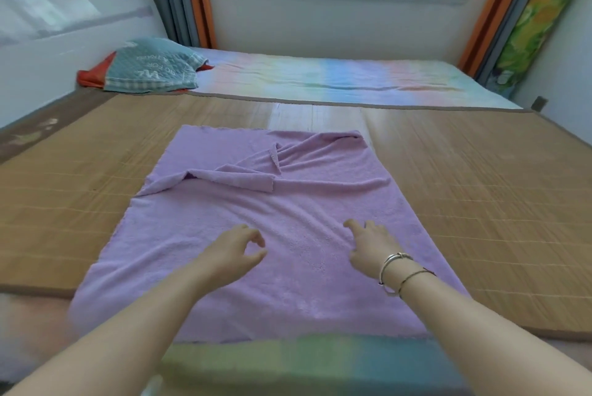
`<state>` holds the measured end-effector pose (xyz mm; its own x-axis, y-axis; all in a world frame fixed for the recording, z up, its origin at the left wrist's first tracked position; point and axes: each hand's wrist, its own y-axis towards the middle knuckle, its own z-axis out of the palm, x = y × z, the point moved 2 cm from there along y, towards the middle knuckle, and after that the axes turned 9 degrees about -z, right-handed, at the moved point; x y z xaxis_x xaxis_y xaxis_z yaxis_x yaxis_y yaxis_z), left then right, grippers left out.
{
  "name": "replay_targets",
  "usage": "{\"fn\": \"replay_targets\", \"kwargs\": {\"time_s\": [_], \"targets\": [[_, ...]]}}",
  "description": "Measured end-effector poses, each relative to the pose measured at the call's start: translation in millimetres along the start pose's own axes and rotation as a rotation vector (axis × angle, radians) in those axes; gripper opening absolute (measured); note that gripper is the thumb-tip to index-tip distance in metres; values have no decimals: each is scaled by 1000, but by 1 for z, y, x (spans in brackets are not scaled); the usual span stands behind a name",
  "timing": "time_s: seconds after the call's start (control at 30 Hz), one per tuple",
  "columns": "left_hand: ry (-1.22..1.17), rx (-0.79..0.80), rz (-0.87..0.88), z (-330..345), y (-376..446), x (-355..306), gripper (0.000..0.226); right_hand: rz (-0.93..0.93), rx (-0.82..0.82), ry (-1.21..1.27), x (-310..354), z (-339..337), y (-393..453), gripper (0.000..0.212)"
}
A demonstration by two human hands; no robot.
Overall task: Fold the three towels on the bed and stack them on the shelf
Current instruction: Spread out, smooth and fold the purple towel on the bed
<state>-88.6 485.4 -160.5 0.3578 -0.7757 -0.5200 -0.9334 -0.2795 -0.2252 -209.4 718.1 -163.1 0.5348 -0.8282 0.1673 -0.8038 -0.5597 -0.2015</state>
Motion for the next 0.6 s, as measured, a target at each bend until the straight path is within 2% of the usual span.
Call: {"fn": "replay_targets", "kwargs": {"time_s": [0.2, 0.3, 0.4, 0.5, 0.6], "targets": [[-112, -242, -138, -64, 48, 76, 15, -147, -123, 419, 93, -8, 97, 35], [-199, -384, -119, -84, 91, 105, 19, -189, -235, 498, 124, -4, 156, 27], [-186, -475, -78, -92, 144, 119, 24, -101, -340, 461, 131, 0, 224, 23], [-110, -429, -113, -96, 184, 117, 32, 8, -336, 400, 121, -6, 263, 30], [-110, -138, -186, -93, 217, 120, 55, 153, -64, 399, 105, -8, 288, 44]]}}
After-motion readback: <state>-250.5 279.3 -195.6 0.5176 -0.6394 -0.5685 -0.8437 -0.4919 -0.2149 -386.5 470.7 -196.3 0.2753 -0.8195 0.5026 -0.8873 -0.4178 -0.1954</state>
